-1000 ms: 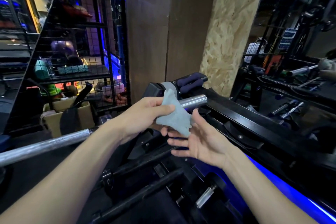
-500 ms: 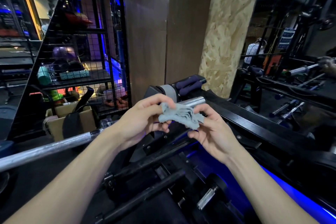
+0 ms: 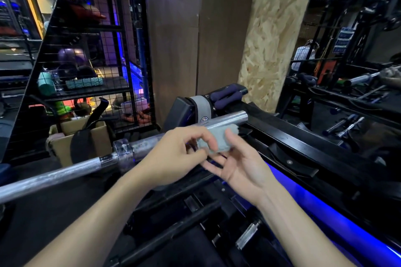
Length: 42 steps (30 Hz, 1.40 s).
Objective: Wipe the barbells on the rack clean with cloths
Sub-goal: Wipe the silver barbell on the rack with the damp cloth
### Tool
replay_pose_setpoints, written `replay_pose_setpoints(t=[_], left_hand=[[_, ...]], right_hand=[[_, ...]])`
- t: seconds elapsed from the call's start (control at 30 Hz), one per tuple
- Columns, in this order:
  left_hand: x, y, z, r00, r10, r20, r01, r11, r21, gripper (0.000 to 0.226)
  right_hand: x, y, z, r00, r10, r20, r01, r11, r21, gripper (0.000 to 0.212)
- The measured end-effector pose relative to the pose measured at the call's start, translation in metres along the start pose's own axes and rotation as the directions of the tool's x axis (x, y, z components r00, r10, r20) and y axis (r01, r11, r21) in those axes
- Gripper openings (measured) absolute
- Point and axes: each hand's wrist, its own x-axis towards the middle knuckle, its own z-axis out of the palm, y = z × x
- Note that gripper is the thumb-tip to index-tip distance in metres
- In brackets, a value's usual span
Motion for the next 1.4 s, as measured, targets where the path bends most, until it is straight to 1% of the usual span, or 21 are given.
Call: replay_pose_setpoints(t=[0.03, 0.1, 0.17, 0.2, 0.27, 0.33, 0.37, 0.43, 0.5, 0.53, 0.57, 0.6, 0.67, 0.83, 0.9, 1.0, 1.07, 1.17, 1.23, 1.33, 1.4], left_hand=[[-0.002, -0.003, 0.000, 1.000, 0.020, 0.005, -0.020, 0.998, 0.060, 0.028], [-0.004, -0.009, -0.009, 0.998, 0.062, -0.016, -0.058, 0.978, 0.199, 0.034], [-0.004, -0.016, -0.028, 0.986, 0.123, -0.113, -0.076, 0.932, 0.353, 0.034], [-0.004, -0.021, -0.040, 0.975, 0.146, -0.169, -0.062, 0.904, 0.424, 0.032], [-0.004, -0.033, -0.063, 0.953, 0.157, -0.259, 0.001, 0.853, 0.521, 0.027], [-0.005, -0.046, -0.079, 0.941, 0.138, -0.309, 0.066, 0.821, 0.567, 0.026], [-0.005, -0.051, -0.084, 0.940, 0.122, -0.319, 0.089, 0.814, 0.574, 0.026], [-0.006, -0.063, -0.090, 0.942, 0.089, -0.324, 0.118, 0.814, 0.568, 0.025], [-0.008, -0.072, -0.091, 0.944, 0.048, -0.325, 0.147, 0.824, 0.547, 0.024], [-0.010, -0.076, -0.090, 0.944, 0.026, -0.330, 0.164, 0.829, 0.535, 0.023], [-0.011, -0.079, -0.089, 0.940, 0.006, -0.342, 0.184, 0.834, 0.520, 0.022], [-0.012, -0.081, -0.088, 0.935, -0.007, -0.354, 0.197, 0.840, 0.506, 0.021], [-0.013, -0.083, -0.087, 0.935, -0.026, -0.353, 0.210, 0.845, 0.492, 0.019], [-0.013, -0.085, -0.086, 0.947, -0.077, -0.312, 0.226, 0.849, 0.477, 0.016], [-0.012, -0.082, -0.086, 0.938, -0.088, -0.336, 0.233, 0.878, 0.419, 0.014], [-0.014, -0.082, -0.093, 0.909, -0.154, -0.388, 0.259, 0.936, 0.237, 0.016], [-0.018, -0.082, -0.105, 0.889, -0.183, -0.420, 0.279, 0.943, 0.179, 0.016], [-0.032, -0.077, -0.125, 0.871, -0.197, -0.450, 0.324, 0.919, 0.225, 0.016], [-0.045, -0.075, -0.135, 0.868, -0.222, -0.444, 0.367, 0.889, 0.273, 0.014], [-0.068, -0.076, -0.142, 0.878, -0.258, -0.403, 0.411, 0.839, 0.357, 0.014], [-0.080, -0.076, -0.142, 0.876, -0.280, -0.393, 0.434, 0.814, 0.387, 0.013]], right_hand=[[0.004, -0.001, -0.002, 0.999, -0.025, -0.019, 0.025, 1.000, -0.003, 0.041], [0.019, -0.013, -0.015, 0.983, -0.125, -0.135, 0.120, 0.992, -0.045, 0.037], [0.039, -0.034, -0.036, 0.935, -0.223, -0.277, 0.176, 0.967, -0.186, 0.026], [0.050, -0.045, -0.049, 0.902, -0.260, -0.345, 0.159, 0.943, -0.293, 0.019], [0.076, -0.068, -0.073, 0.855, -0.291, -0.430, 0.055, 0.874, -0.483, 0.012], [0.100, -0.089, -0.087, 0.812, -0.305, -0.498, -0.059, 0.805, -0.590, 0.013], [0.113, -0.099, -0.092, 0.800, -0.324, -0.505, -0.094, 0.763, -0.640, 0.013], [0.134, -0.113, -0.093, 0.796, -0.391, -0.462, -0.136, 0.628, -0.766, 0.007], [0.151, -0.125, -0.094, 0.778, -0.480, -0.405, -0.211, 0.407, -0.889, 0.011], [0.154, -0.129, -0.091, 0.761, -0.528, -0.377, -0.252, 0.296, -0.921, 0.011], [0.158, -0.132, -0.090, 0.743, -0.568, -0.353, -0.281, 0.214, -0.936, 0.012], [0.159, -0.134, -0.087, 0.733, -0.588, -0.342, -0.301, 0.170, -0.938, 0.012], [0.163, -0.133, -0.083, 0.749, -0.578, -0.324, -0.309, 0.128, -0.942, 0.013], [0.165, -0.119, -0.080, 0.802, -0.568, -0.184, -0.237, -0.020, -0.971, 0.023], [0.161, -0.116, -0.082, 0.814, -0.563, -0.140, -0.205, -0.054, -0.977, 0.021], [0.157, -0.106, -0.076, 0.799, -0.599, -0.057, -0.142, -0.097, -0.985, 0.021], [0.152, -0.096, -0.063, 0.772, -0.635, 0.039, -0.035, -0.104, -0.994, 0.018], [0.140, -0.072, -0.028, 0.760, -0.616, 0.208, 0.186, -0.100, -0.977, 0.012], [0.129, -0.050, 0.004, 0.755, -0.571, 0.323, 0.319, -0.111, -0.941, 0.010], [0.113, -0.015, 0.054, 0.741, -0.478, 0.471, 0.493, -0.089, -0.866, 0.008], [0.104, 0.006, 0.085, 0.701, -0.421, 0.575, 0.589, -0.112, -0.800, 0.008]])
